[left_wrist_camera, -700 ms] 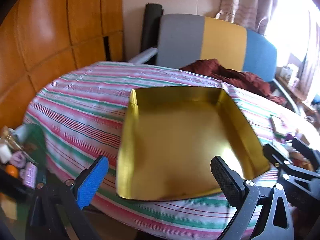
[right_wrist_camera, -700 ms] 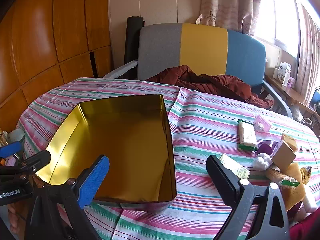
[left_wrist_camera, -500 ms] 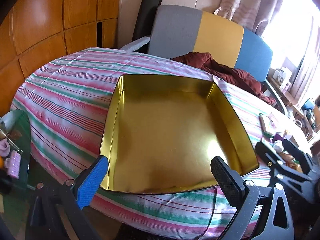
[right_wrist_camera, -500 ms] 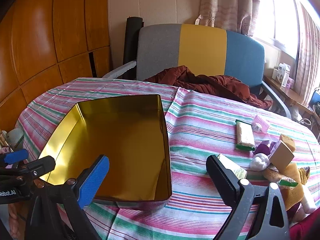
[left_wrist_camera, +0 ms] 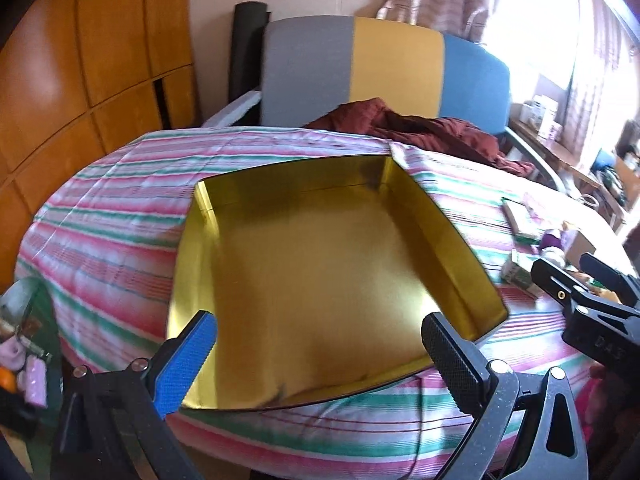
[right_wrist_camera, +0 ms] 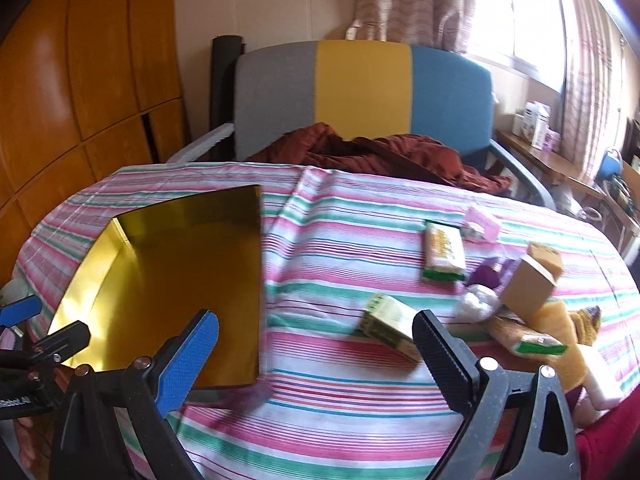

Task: Organize objects
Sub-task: 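Swing both tools away from the gold tray toward the scattered items, then grasp the green-and-white box with the left tool while the right tool grasps the white block, then carry both items over the gold tray and open both tools to drop them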

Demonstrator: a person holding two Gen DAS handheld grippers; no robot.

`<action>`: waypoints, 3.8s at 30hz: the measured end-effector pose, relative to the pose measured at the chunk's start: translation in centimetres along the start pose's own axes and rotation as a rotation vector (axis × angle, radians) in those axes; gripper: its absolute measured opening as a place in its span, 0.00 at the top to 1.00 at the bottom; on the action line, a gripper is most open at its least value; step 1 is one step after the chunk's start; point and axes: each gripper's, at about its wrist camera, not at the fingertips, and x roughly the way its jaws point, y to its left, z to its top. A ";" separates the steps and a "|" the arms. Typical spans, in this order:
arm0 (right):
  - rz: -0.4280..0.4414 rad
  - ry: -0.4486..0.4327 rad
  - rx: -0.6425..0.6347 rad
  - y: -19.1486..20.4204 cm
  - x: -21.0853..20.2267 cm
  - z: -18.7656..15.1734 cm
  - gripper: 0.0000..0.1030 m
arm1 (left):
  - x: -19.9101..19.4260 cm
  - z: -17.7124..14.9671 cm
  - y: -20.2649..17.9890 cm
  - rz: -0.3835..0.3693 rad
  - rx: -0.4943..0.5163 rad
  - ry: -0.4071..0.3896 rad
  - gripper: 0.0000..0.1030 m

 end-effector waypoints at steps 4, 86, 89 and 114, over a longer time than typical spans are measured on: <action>-0.041 0.016 0.035 -2.3 -0.2 -0.3 0.03 | 0.0 0.3 -1.3 -0.053 0.027 -0.003 0.00; -0.014 0.213 0.085 -17.1 -4.7 4.6 0.44 | 3.7 6.2 -10.1 -0.298 0.132 0.038 0.28; 0.085 0.220 0.013 -12.0 -3.1 5.2 0.44 | 3.7 6.1 -5.7 -0.222 0.083 0.021 0.28; 0.666 0.493 -0.093 14.3 8.2 0.9 0.20 | 4.1 7.8 11.8 0.072 -0.206 -0.045 0.00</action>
